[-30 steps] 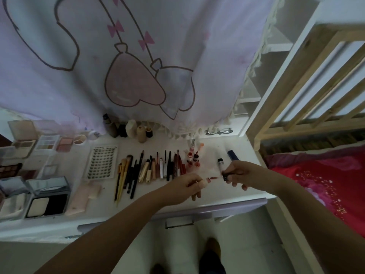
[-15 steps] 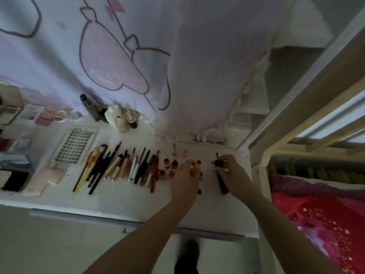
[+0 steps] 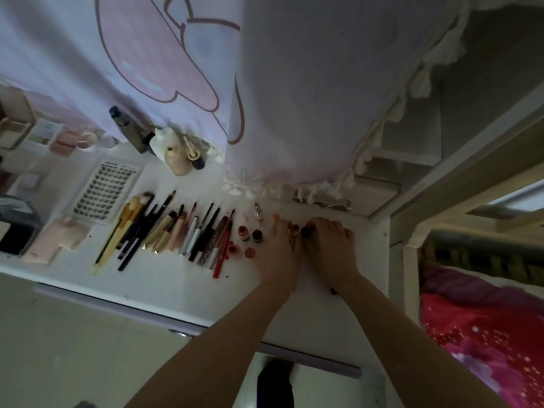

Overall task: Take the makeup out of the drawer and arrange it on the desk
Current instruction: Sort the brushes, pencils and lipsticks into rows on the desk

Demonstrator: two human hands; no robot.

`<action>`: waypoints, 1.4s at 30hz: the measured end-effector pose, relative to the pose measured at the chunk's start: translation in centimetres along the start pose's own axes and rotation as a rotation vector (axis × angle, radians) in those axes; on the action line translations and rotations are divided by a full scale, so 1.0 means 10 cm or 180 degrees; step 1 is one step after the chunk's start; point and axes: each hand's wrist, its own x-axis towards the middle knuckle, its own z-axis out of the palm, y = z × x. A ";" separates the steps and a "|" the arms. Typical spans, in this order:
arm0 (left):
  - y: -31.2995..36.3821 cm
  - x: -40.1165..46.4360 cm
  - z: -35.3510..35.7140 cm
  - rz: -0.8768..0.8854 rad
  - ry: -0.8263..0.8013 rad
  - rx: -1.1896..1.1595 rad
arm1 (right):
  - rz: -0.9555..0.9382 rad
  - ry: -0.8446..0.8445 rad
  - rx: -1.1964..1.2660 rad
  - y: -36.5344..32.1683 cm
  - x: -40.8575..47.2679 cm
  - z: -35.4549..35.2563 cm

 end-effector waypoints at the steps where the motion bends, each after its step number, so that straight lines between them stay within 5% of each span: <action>1: 0.01 0.00 0.01 -0.0070 -0.0039 0.0034 | 0.0043 -0.0049 0.0021 0.01 0.01 0.00; 6: -0.05 -0.30 -0.08 -0.0275 -0.0026 -0.0057 | 0.0146 -0.0112 0.0225 0.08 -0.11 -0.18; 10: -0.19 -0.56 -0.08 0.0004 -0.0395 0.0951 | -0.0068 0.0005 0.0397 0.05 -0.33 -0.31; 14: -0.19 -0.49 -0.15 0.0283 -0.0651 0.1506 | -0.0091 -0.0547 0.0956 -0.15 -0.46 -0.36; 22: -0.29 -0.68 -0.70 0.1446 -0.0590 0.0764 | 0.0566 -0.1994 0.1312 -0.48 -0.46 -0.70; 29: -0.12 -0.64 -1.16 0.1449 -0.0955 0.0073 | -0.0063 -0.1463 0.1771 -0.72 -0.61 -0.97; 42: 0.00 -0.59 -1.50 0.1722 -0.1215 0.0078 | -0.0020 -0.1815 0.1561 -0.83 -0.69 -1.32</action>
